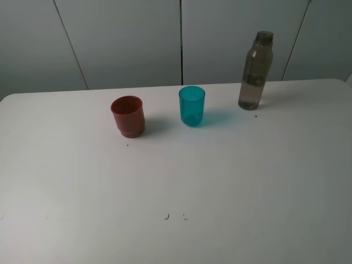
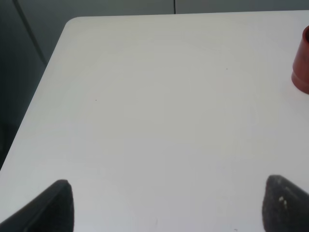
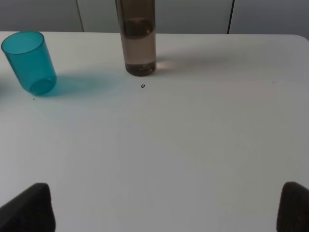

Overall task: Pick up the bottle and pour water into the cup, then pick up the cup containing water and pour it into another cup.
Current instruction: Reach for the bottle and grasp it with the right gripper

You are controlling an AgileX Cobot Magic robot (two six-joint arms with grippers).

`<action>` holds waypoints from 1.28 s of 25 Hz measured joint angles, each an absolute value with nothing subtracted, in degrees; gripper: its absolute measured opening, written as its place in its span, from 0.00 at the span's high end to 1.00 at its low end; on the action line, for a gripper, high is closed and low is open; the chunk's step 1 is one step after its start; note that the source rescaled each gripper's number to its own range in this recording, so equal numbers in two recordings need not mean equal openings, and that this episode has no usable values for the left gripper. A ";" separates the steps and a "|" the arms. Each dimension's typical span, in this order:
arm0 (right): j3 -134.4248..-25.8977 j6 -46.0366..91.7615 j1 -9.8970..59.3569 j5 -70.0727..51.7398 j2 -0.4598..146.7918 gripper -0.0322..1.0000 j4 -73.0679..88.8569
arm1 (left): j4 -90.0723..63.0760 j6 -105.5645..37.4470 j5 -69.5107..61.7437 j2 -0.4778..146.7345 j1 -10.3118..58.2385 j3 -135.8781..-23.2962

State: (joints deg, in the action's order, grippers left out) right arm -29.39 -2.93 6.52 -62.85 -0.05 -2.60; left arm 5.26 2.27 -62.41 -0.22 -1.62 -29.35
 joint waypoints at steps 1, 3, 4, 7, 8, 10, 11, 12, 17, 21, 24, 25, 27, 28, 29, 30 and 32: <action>-29.39 -2.93 6.52 -62.85 -0.05 0.00 -3.01 | 5.26 2.27 -62.41 -0.22 -1.62 -29.35; -29.39 -2.93 6.52 -62.85 -0.05 0.00 -3.95 | 5.26 2.27 -62.41 -0.22 -1.62 -29.35; -29.39 -2.93 6.52 -62.85 -0.05 0.00 -4.03 | 5.26 2.27 -62.41 -0.22 -1.62 -29.35; -29.39 -2.93 5.14 -62.85 -0.05 0.00 -4.03 | 5.26 2.27 -62.41 -0.22 -1.62 -29.35; -29.39 -2.93 4.24 -62.85 -0.05 0.00 -4.03 | 5.26 2.27 -62.41 -0.22 -1.62 -29.35; -29.39 -2.93 2.80 -62.85 -0.05 0.00 -4.08 | 5.26 2.27 -62.41 -0.22 -1.62 -29.35; -29.39 -2.74 2.33 -62.85 -0.05 0.00 -4.18 | 5.26 2.27 -62.41 -0.22 -1.62 -29.35; -29.39 -2.60 2.20 -62.85 -0.05 0.00 -4.30 | 5.26 2.27 -62.41 -0.22 -1.62 -29.35; -29.65 1.05 1.92 -61.53 -0.05 0.00 -5.11 | 5.26 2.38 -62.41 -0.22 -1.62 -29.35; -32.60 1.82 1.92 -56.07 3.92 0.00 -5.16 | 5.26 2.38 -62.41 -0.22 -1.62 -29.35; -33.58 2.41 1.92 -48.46 9.94 0.00 -4.86 | 5.26 2.38 -62.41 -0.22 -1.62 -29.35; -33.68 3.20 1.92 -45.33 12.09 0.00 -3.83 | 5.26 2.38 -62.41 -0.22 -1.62 -29.35; -33.82 5.72 1.92 -39.23 16.01 0.00 -1.46 | 5.26 2.38 -62.41 -0.22 -1.62 -29.35; -33.82 7.44 1.92 -35.80 18.10 0.00 -0.73 | 5.26 2.38 -62.41 -0.22 -1.62 -29.35; -33.82 8.95 1.92 -32.63 19.90 0.00 0.00 | 5.26 2.38 -62.41 -0.22 -1.62 -29.35; -33.86 9.90 1.92 -30.78 22.15 0.00 0.79 | 5.26 2.38 -62.41 -0.22 -1.62 -29.35; -33.86 10.96 1.92 -28.35 27.04 0.00 2.15 | 5.26 2.38 -62.41 -0.22 -1.62 -29.35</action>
